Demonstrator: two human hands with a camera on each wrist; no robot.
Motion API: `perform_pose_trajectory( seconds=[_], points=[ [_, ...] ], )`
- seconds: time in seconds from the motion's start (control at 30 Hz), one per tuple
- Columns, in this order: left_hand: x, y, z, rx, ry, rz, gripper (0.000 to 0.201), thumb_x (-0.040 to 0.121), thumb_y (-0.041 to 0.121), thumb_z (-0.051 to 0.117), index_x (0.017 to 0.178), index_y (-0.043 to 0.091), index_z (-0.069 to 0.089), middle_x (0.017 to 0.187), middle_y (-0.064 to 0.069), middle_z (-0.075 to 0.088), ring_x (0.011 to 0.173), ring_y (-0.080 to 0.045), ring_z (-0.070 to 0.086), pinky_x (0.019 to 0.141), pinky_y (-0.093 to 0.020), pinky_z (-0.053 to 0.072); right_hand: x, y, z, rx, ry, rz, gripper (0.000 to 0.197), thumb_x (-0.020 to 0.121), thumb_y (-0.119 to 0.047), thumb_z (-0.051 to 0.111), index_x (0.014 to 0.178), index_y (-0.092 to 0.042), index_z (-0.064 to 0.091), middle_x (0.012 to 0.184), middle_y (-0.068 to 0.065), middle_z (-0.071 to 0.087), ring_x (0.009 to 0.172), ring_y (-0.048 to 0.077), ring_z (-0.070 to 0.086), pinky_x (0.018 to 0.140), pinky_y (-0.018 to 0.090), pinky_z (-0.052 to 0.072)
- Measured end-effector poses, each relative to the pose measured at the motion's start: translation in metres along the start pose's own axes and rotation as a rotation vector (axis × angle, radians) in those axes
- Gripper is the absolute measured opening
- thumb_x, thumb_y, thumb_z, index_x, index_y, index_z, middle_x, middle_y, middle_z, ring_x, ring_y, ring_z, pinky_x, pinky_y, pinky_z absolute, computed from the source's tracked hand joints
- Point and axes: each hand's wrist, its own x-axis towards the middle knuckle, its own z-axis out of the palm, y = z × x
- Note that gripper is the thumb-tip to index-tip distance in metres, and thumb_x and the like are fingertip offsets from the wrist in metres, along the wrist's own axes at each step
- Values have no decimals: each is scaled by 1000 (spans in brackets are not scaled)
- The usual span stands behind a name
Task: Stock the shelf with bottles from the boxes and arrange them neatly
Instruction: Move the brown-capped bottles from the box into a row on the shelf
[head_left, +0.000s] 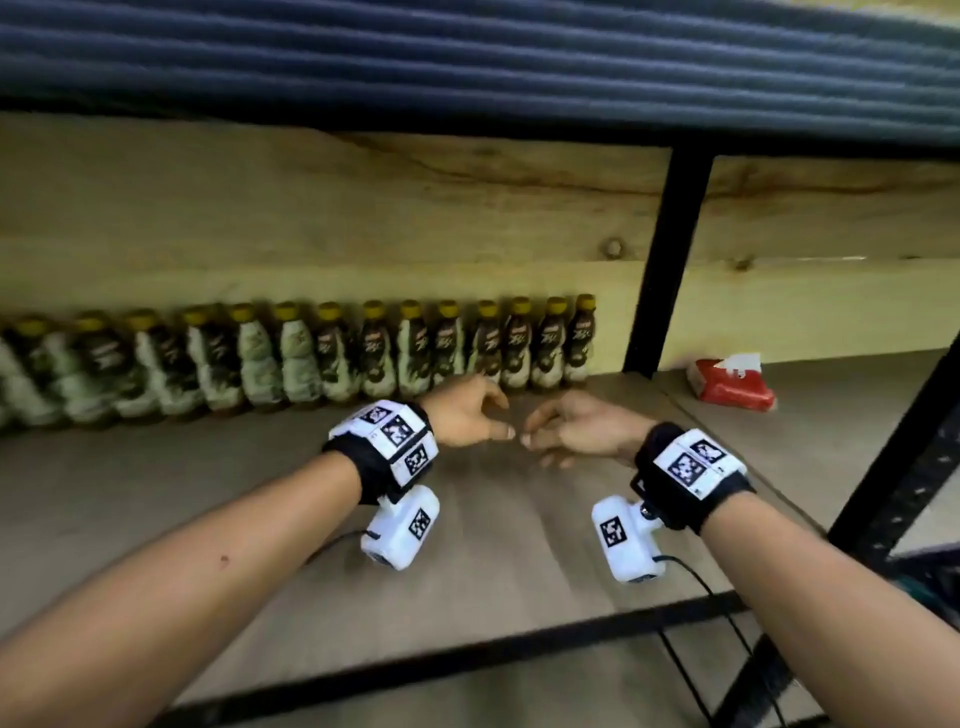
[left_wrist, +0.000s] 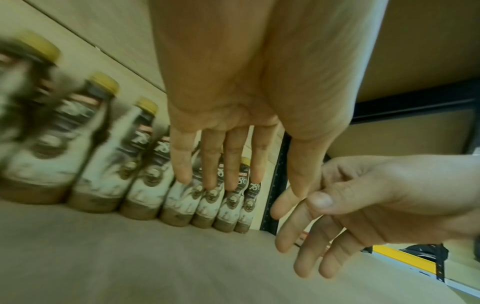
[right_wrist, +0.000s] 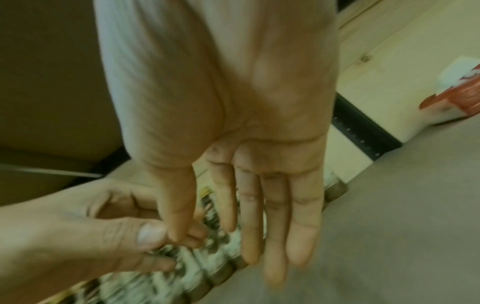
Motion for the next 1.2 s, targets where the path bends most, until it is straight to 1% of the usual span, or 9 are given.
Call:
perform_pose_trajectory(
  seconds=[0.27,0.4,0.47,0.57,0.7,0.8,0.93,1.03,1.2],
  points=[
    [-191,-107,-25,53,-72,56,34,79,41,73,105,19,71,90,5,69,87,-11,64,81,-22,48,-80,-74,146,18,-192,-86,22,90,-17,68,106,-3,66,96,13,73,80,20,70,74,33,53],
    [-269,-144,-29,-49,-259,53,21,83,31,71,84,11,71,68,-1,72,65,-19,70,64,-27,56,-112,-105,222,-17,-260,-41,10,92,-15,65,98,-7,67,87,5,70,75,17,67,66,26,51],
    [-294,-154,-23,-61,-338,61,20,83,31,71,83,11,71,69,-6,73,64,-23,71,61,-29,57,-124,-115,253,-99,-312,-35,13,92,-19,66,98,-8,68,81,3,68,72,14,64,65,29,50],
    [-318,-162,1,20,-368,98,23,82,36,71,92,15,73,84,0,73,76,-15,66,69,-23,49,-139,-112,295,-233,-342,-23,23,89,-31,69,98,-10,69,79,9,69,67,15,58,66,32,48],
    [-335,-176,54,-14,-420,13,25,82,37,71,95,15,73,92,2,72,87,-13,64,79,-23,49,-147,-76,344,-327,-378,69,28,87,-37,69,106,-16,69,101,7,72,92,21,66,84,33,51],
    [-344,-188,109,-64,-472,-127,24,81,34,73,93,13,74,91,0,71,84,-14,62,76,-22,46,-155,-30,375,-319,-405,142,32,89,-34,68,113,-14,67,112,5,68,102,21,62,85,27,48],
    [-359,-189,180,-122,-518,-313,20,82,32,73,90,13,74,93,-2,72,86,-16,63,76,-23,47,-173,40,407,-231,-469,268,30,90,-25,66,116,-10,65,120,9,64,108,22,60,85,27,46],
    [-377,-187,233,-165,-559,-438,9,80,29,74,78,21,70,93,0,73,88,-16,65,80,-23,49,-192,91,427,-136,-448,366,20,88,-12,61,106,-14,67,117,9,66,110,26,61,87,28,49],
    [-408,-188,317,-234,-613,-560,11,82,23,72,89,16,75,95,1,72,92,-15,65,79,-18,45,-224,168,468,-52,-349,543,37,88,-27,62,121,-11,61,121,12,63,111,31,59,91,34,47]
  ],
)
